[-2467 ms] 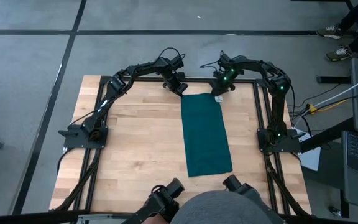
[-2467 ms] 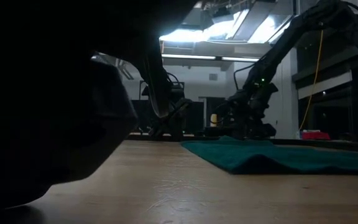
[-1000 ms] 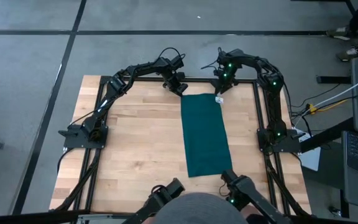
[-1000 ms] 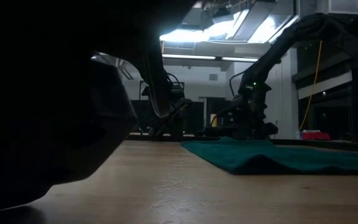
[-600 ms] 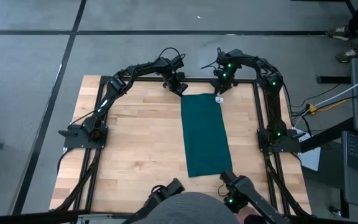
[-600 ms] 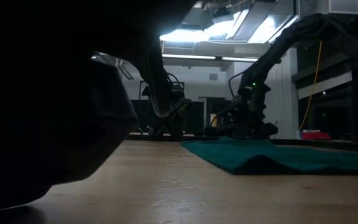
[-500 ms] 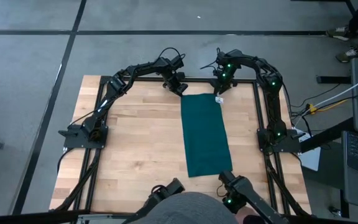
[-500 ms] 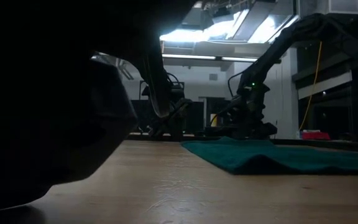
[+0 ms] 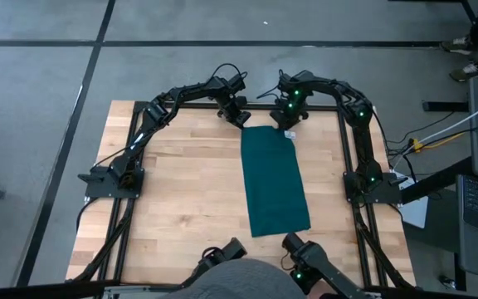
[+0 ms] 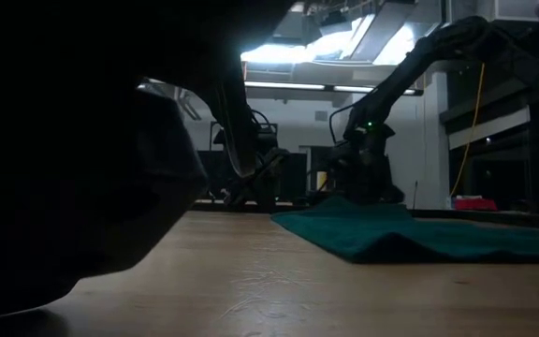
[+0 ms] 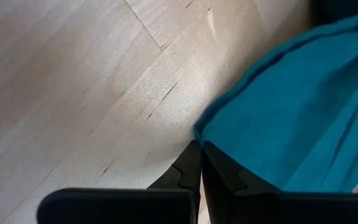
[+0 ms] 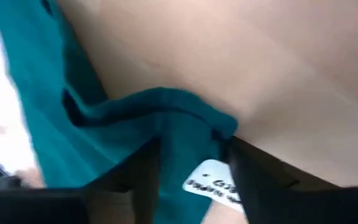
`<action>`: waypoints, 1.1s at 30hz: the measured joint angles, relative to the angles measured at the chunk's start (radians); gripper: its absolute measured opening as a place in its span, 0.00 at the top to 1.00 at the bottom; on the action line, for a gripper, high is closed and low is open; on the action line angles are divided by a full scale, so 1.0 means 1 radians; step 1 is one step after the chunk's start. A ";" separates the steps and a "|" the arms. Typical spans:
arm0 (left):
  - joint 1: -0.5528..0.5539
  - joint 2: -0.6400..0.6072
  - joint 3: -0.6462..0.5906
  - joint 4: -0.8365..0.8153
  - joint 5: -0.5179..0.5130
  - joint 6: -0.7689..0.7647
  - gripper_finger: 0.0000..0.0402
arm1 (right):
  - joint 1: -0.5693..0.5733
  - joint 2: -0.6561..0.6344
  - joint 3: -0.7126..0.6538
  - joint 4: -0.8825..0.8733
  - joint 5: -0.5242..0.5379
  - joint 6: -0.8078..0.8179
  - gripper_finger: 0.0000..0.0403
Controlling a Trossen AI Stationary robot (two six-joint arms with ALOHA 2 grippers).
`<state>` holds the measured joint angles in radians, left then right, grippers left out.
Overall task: Fold microfiber towels
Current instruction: Fold the black towel on the table
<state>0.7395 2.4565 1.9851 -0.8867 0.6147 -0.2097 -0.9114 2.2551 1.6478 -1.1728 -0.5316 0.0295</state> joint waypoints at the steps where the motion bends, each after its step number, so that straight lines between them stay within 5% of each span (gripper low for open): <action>1: 0.000 0.000 0.000 0.000 0.000 0.000 0.99 | 0.005 0.000 0.000 -0.002 0.016 0.000 0.56; 7: 0.000 0.000 0.000 0.000 0.000 0.000 0.99 | 0.028 0.005 0.001 -0.019 0.113 -0.043 0.95; 21: 0.009 -0.004 0.009 0.008 -0.004 0.003 0.99 | -0.042 0.001 0.085 -0.034 0.079 -0.076 0.99; 33: 0.056 -0.006 0.246 -0.037 0.000 -0.057 1.00 | -0.095 -0.007 0.241 -0.084 0.020 -0.084 1.00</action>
<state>0.7956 2.4508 2.2307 -0.9237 0.6148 -0.2665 -1.0064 2.2480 1.8889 -1.2565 -0.5113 -0.0544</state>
